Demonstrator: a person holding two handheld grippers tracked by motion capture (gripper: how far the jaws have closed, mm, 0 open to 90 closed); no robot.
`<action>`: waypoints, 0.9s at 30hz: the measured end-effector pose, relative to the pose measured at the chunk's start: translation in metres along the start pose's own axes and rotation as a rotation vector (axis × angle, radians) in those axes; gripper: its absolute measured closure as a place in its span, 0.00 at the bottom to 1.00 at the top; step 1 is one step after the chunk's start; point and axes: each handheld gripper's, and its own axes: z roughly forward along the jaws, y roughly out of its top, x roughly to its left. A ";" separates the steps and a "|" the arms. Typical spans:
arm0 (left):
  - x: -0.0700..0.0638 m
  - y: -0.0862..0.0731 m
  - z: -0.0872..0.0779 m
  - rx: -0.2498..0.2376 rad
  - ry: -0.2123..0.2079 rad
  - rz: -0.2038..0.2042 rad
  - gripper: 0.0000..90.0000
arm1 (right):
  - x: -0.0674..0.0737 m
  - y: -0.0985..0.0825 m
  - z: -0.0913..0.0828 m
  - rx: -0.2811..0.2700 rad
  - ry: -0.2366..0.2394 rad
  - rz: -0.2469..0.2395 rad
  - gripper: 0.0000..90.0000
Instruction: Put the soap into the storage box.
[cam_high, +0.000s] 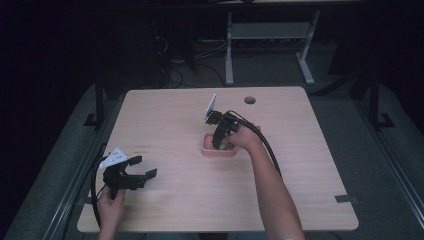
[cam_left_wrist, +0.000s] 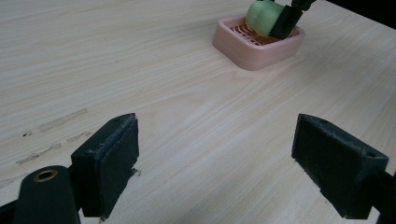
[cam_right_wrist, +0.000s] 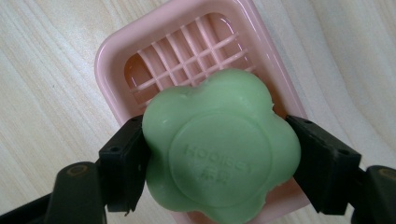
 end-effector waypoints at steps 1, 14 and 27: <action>0.000 0.000 0.000 -0.001 -0.001 -0.001 0.16 | 0.000 0.000 0.000 0.000 0.001 0.003 0.29; 0.000 0.000 0.000 0.003 0.000 0.000 0.16 | 0.000 -0.002 0.000 0.001 -0.004 0.006 0.28; 0.001 0.000 0.000 -0.004 -0.002 -0.001 0.16 | 0.000 -0.002 0.000 -0.010 -0.004 0.009 0.28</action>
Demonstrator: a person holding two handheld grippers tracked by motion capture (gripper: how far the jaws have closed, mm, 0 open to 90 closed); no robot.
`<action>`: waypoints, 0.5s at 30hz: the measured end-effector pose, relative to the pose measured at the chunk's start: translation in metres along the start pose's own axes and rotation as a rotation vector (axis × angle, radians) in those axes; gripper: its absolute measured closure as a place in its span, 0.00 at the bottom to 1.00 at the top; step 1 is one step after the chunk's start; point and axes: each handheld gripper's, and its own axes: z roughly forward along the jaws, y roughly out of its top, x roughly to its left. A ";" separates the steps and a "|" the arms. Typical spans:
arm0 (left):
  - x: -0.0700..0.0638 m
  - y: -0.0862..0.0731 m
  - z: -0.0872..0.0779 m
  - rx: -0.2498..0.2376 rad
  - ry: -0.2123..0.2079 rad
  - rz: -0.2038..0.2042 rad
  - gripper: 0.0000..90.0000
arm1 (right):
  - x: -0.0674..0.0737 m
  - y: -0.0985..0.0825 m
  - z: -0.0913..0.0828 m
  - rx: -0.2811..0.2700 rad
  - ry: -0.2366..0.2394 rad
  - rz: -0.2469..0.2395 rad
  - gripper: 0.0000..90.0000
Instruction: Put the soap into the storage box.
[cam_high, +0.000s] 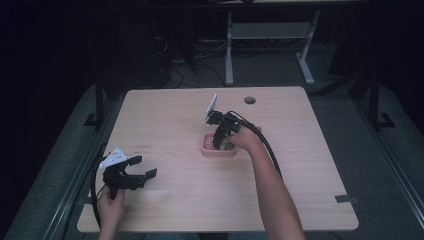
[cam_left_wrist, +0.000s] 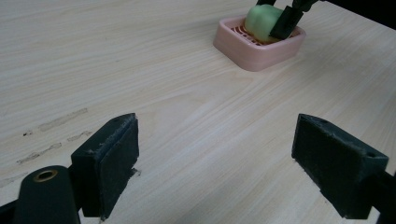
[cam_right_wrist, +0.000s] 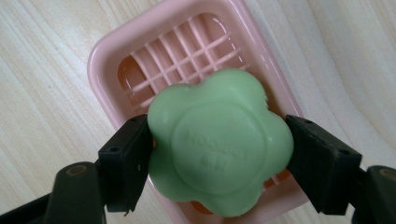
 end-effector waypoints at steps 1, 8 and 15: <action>0.000 0.000 0.000 -0.002 -0.001 -0.001 0.16 | 0.000 0.000 0.000 -0.001 0.001 0.000 0.28; 0.000 0.001 0.000 0.001 -0.001 0.002 0.16 | 0.000 -0.001 -0.001 -0.005 0.002 0.002 0.28; 0.000 0.002 0.002 -0.002 0.002 -0.003 0.16 | -0.002 -0.002 0.000 -0.016 0.013 0.002 0.28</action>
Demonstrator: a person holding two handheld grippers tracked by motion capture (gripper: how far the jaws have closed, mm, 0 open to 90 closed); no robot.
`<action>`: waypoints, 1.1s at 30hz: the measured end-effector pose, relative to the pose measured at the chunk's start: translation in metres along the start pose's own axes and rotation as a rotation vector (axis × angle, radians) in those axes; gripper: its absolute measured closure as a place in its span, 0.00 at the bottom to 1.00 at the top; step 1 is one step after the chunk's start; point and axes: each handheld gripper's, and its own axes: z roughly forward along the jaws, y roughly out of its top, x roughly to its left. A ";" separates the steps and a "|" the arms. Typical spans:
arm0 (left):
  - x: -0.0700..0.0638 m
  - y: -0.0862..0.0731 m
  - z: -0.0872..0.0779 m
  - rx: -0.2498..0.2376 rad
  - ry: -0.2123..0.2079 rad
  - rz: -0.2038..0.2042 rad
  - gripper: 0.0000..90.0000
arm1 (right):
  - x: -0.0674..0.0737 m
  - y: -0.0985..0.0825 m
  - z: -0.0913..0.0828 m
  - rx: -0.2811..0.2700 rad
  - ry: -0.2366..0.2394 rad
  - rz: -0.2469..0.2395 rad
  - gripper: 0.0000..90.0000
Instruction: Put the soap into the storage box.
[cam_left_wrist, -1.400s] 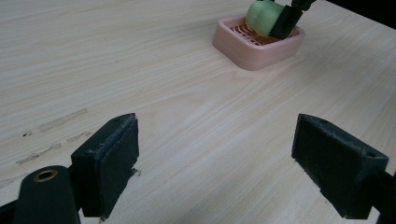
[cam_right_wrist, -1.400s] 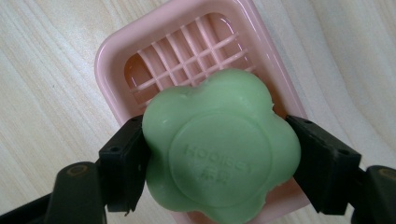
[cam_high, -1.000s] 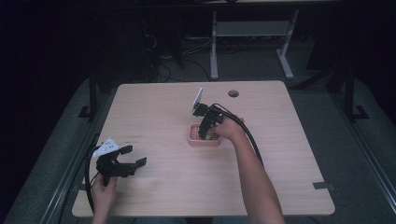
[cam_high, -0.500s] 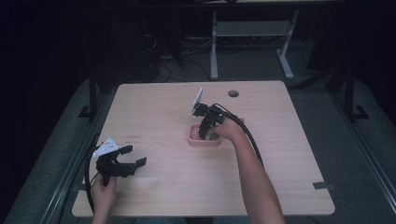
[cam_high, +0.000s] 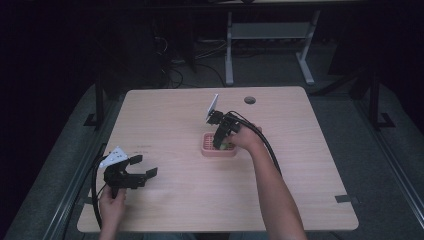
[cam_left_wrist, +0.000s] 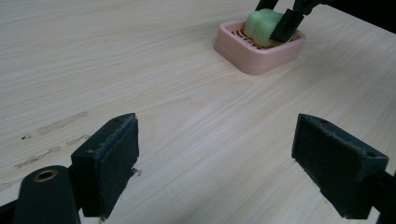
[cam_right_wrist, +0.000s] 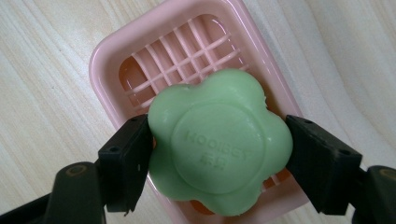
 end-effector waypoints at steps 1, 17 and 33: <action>0.000 0.000 0.000 0.001 0.002 0.000 0.16 | -0.001 0.000 0.000 -0.001 0.003 0.001 0.28; -0.001 0.001 0.001 0.000 -0.009 -0.002 0.16 | 0.000 -0.002 -0.001 -0.005 0.008 0.008 0.24; 0.000 -0.001 0.000 -0.011 -0.016 -0.011 0.16 | -0.001 -0.011 -0.013 -0.048 0.011 0.029 0.23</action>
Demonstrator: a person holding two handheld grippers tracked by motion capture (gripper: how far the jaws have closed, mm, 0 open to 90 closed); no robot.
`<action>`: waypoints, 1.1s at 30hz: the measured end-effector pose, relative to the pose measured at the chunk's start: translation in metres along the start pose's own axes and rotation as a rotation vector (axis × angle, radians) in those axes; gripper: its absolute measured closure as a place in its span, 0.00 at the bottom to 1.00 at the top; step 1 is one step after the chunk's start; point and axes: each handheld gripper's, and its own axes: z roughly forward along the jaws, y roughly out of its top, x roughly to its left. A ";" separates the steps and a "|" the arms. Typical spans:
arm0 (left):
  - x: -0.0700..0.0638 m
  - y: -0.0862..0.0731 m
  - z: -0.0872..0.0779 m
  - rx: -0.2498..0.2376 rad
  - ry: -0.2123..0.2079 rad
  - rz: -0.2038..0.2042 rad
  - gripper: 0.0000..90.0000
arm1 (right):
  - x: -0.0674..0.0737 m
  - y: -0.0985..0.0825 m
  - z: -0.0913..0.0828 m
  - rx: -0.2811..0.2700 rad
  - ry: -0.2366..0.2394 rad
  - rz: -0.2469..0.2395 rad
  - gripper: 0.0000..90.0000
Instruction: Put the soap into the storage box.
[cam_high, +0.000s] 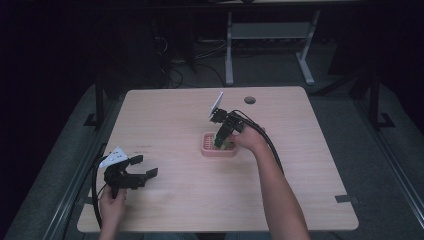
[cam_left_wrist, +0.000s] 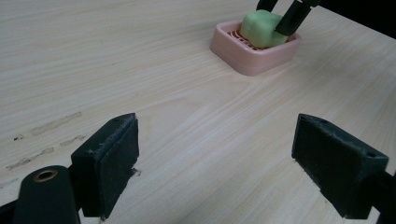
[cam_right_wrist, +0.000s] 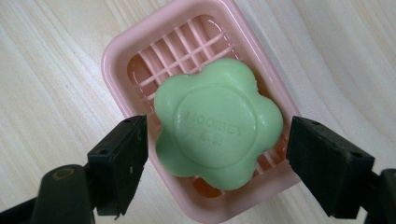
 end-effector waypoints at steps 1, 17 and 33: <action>0.000 0.000 0.000 -0.001 -0.001 -0.003 0.16 | -0.001 -0.001 0.000 -0.009 0.002 -0.005 0.23; 0.001 -0.001 0.000 0.009 -0.001 0.004 0.16 | -0.010 -0.023 -0.022 -0.070 -0.004 0.016 0.23; 0.001 -0.001 0.000 0.011 -0.007 -0.001 0.16 | -0.010 -0.036 -0.033 -0.081 0.004 0.025 0.22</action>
